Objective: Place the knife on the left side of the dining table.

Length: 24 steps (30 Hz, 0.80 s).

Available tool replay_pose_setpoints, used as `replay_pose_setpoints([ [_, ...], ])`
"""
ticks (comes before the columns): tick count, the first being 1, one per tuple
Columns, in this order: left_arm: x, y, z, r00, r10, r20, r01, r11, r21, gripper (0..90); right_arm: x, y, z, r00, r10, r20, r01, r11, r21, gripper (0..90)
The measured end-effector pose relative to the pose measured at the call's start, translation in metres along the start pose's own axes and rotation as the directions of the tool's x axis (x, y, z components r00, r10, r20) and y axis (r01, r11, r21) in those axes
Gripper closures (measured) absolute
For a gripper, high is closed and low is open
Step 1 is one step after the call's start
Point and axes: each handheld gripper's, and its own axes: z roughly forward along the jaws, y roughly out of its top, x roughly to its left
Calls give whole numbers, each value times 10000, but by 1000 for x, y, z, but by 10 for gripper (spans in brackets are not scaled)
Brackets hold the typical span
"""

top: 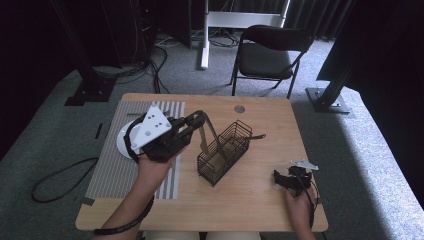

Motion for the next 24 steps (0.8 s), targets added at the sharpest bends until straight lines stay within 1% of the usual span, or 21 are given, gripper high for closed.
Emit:
replay_pose_setpoints([
  [5, 7, 1, -12, 9994, -24, -335, 26, 10000, 55, 838, 0, 0, 0, 10000, -4, -1, 4, 10000, -1, 132],
  [7, 11, -1, -17, 9991, -123, -415, 127, 9999, 93, 838, 0, 0, 0, 10000, -11, 0, 11, 10000, -3, 132],
  [11, 19, -6, -25, 9969, -382, -691, 387, 9992, 68, 838, 0, 0, 0, 10000, -9, 0, 9, 10000, -1, 132],
  [12, 21, -8, -27, 9964, -355, -769, 366, 9992, 128, 838, 0, 0, 0, 10000, -7, 0, 7, 10000, -1, 132],
  [15, 27, -14, -31, 9936, -452, -1037, 475, 9987, 197, 838, 0, 0, 0, 10000, -2, 1, 2, 10000, -3, 132],
  [16, 27, -14, -31, 9936, -452, -1037, 475, 9987, 197, 837, 0, 0, 0, 10000, -2, 1, 2, 10000, -3, 132],
  [17, 31, -21, -33, 9905, -587, -1241, 621, 9978, 239, 837, 0, 0, 0, 10000, -5, 1, 5, 10000, -2, 132],
  [18, 33, -24, -34, 9887, -626, -1362, 667, 9975, 252, 837, 0, 0, 0, 10000, 3, 3, -3, 10000, -9, 132],
  [20, 37, -31, -34, 9857, -665, -1551, 725, 9968, 336, 837, 0, 0, 0, 10000, 10, 1, -10, 10000, -8, 132],
  [21, 39, -34, -34, 9834, -783, -1636, 849, 9958, 340, 837, 0, 0, 0, 10000, 9, -1, -9, 10000, -6, 132],
  [22, 41, -38, -34, 9827, -852, -1647, 931, 9948, 409, 837, 0, 0, 0, 10000, 4, -4, -4, 10000, -7, 132],
  [23, 44, -42, -34, 9802, -944, -1743, 1030, 9938, 412, 837, 0, 0, 0, 10000, 5, -2, -5, 10000, -8, 132],
  [24, 46, -46, -35, 9781, -947, -1853, 1048, 9935, 454, 837, 0, 0, 0, 10000, 2, -2, -2, 10000, -7, 132],
])
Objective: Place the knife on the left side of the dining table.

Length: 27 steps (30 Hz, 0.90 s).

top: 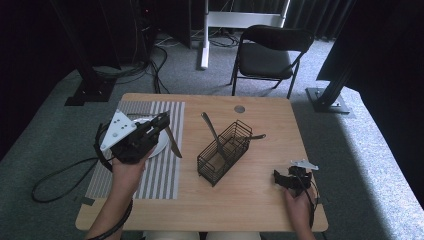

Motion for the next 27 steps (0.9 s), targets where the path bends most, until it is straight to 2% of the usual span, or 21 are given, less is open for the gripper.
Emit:
replay_pose_setpoints([
  [7, 16, -27, 4, 9975, -572, -423, 586, 9977, 343, 837, 0, 0, 0, 10000, 13, 3, -13, 10000, 3, 132],
  [9, 20, -35, 7, 9965, -601, -574, 630, 9967, 509, 837, 0, 0, 0, 10000, 15, -1, -15, 10000, -5, 132],
  [13, 29, -49, 10, 9921, -1011, -749, 1055, 9928, 576, 837, 0, 0, 0, 10000, 4, 5, -4, 10000, -11, 132],
  [17, 36, -62, 15, 9897, -1072, -948, 1150, 9900, 819, 837, 0, 0, 0, 10000, 5, 3, -5, 10000, 2, 132],
  [25, 44, -89, 20, 9804, -1584, -1174, 1714, 9790, 1106, 837, 0, 0, 0, 10000, -15, 5, 15, 10000, 7, 132],
  [27, 45, -93, 21, 9792, -1576, -1275, 1731, 9774, 1215, 836, 0, 0, 0, 10000, -1, 6, 1, 10000, 11, 132],
])
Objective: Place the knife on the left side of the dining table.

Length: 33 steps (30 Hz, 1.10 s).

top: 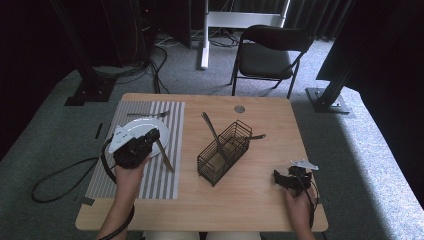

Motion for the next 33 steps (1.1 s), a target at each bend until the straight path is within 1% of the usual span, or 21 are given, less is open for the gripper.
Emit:
replay_pose_setpoints([
  [3, 1, -6, 1, 9999, -102, -130, 103, 9999, 62, 837, 0, 0, 0, 10000, 5, 0, -5, 10000, -1, 132],
  [5, 3, -10, 0, 9996, -273, -61, 273, 9996, 22, 837, 0, 0, 0, 10000, 0, -1, 0, 10000, -3, 132],
  [6, 3, -12, 0, 9996, -245, -173, 246, 9997, 55, 837, 0, 0, 0, 10000, -1, 0, 1, 10000, -4, 132],
  [8, 5, -15, -2, 9991, -366, -202, 364, 9993, -93, 837, 0, 0, 0, 10000, 10, -3, -10, 10000, -9, 132],
  [11, 7, -16, -5, 9986, -480, -210, 477, 9988, -120, 836, 0, 0, 0, 10000, 13, -1, -13, 10000, -6, 132],
  [13, 8, -16, -9, 9982, -439, -398, 439, 9990, 5, 832, 0, 0, 0, 10000, 12, 0, -12, 10000, -6, 132],
  [15, 10, -17, -11, 9986, -295, -438, 298, 9995, 63, 820, 0, 0, 0, 10000, 13, 0, -13, 10000, -5, 132],
  [16, 11, -17, -13, 9981, -227, -581, 231, 9997, 70, 814, 0, 0, 0, 10000, 12, 0, -12, 10000, -5, 132],
  [17, 13, -18, -14, 9973, -209, -700, 216, 9997, 91, 807, 0, 0, 0, 10000, 13, -1, -13, 10000, -5, 132],
  [18, 15, -19, -16, 9969, -280, -730, 285, 9996, 65, 803, 0, 0, 0, 10000, 12, -1, -12, 10000, -6, 132],
  [19, 18, -21, -17, 9957, -321, -870, 326, 9995, 38, 802, 0, 0, 0, 10000, 12, 0, -12, 10000, -5, 132],
  [21, 24, -23, -20, 9933, -576, -997, 584, 9983, 46, 796, 0, 0, 0, 10000, 14, 2, -14, 10000, -6, 132],
  [22, 27, -24, -22, 9913, -662, -1133, 669, 9978, 22, 791, 0, 0, 0, 10000, 16, 0, -16, 10000, -6, 132],
  [26, 40, -32, -29, 9852, -879, -1474, 888, 9961, -4, 770, 0, 0, 0, 10000, 14, 1, -14, 10000, -8, 132],
  [28, 47, -37, -32, 9803, -946, -1733, 962, 9954, 9, 757, 0, 0, 0, 10000, 16, 1, -16, 10000, -7, 132],
  [30, 56, -42, -35, 9749, -1186, -1884, 1210, 9927, 13, 745, 0, 0, 0, 10000, 13, -1, -13, 10000, -7, 132],
  [33, 70, -52, -39, 9671, -1400, -2125, 1453, 9893, 98, 725, 0, 0, 0, 10000, 5, 1, -5, 10000, -9, 132],
])
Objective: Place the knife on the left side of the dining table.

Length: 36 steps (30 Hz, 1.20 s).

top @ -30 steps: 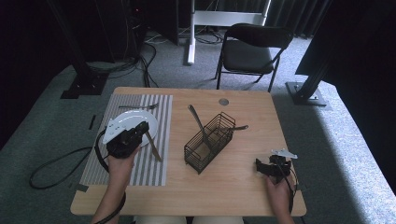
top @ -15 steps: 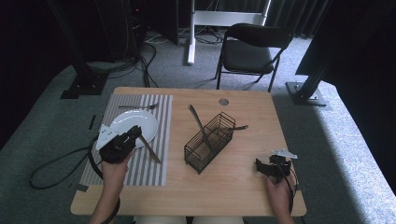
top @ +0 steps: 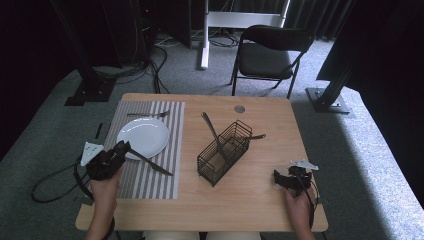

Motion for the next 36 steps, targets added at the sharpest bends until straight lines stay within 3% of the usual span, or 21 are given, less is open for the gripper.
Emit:
replay_pose_setpoints([
  [3, 16, -9, 2, 9994, -295, -185, 299, 9993, 205, 699, 0, 0, 0, 10000, 7, 1, -7, 10000, 2, 132],
  [6, 31, -19, 4, 9959, -873, -217, 879, 9956, 314, 687, 0, 0, 0, 10000, 7, 1, -7, 10000, 0, 132],
  [11, 50, -33, 10, 9925, -1140, -436, 1167, 9911, 644, 646, 0, 0, 0, 10000, 9, 0, -9, 10000, 1, 132],
  [21, 75, -61, 19, 9750, -2118, -676, 2183, 9696, 1102, 583, 0, 0, 0, 10000, 8, 1, -8, 10000, 2, 132],
  [25, 77, -67, 22, 9764, -1816, -1172, 1981, 9687, 1493, 562, 0, 0, 0, 10000, 8, 0, -8, 10000, 2, 132],
  [30, 84, -75, 27, 9691, -2106, -1282, 2322, 9545, 1872, 554, 0, 0, 0, 10000, 9, 1, -9, 10000, 2, 132],
  [36, 89, -80, 33, 9665, -2089, -1494, 2401, 9412, 2375, 547, 0, 0, 0, 10000, 9, 1, -9, 10000, 3, 132],
])
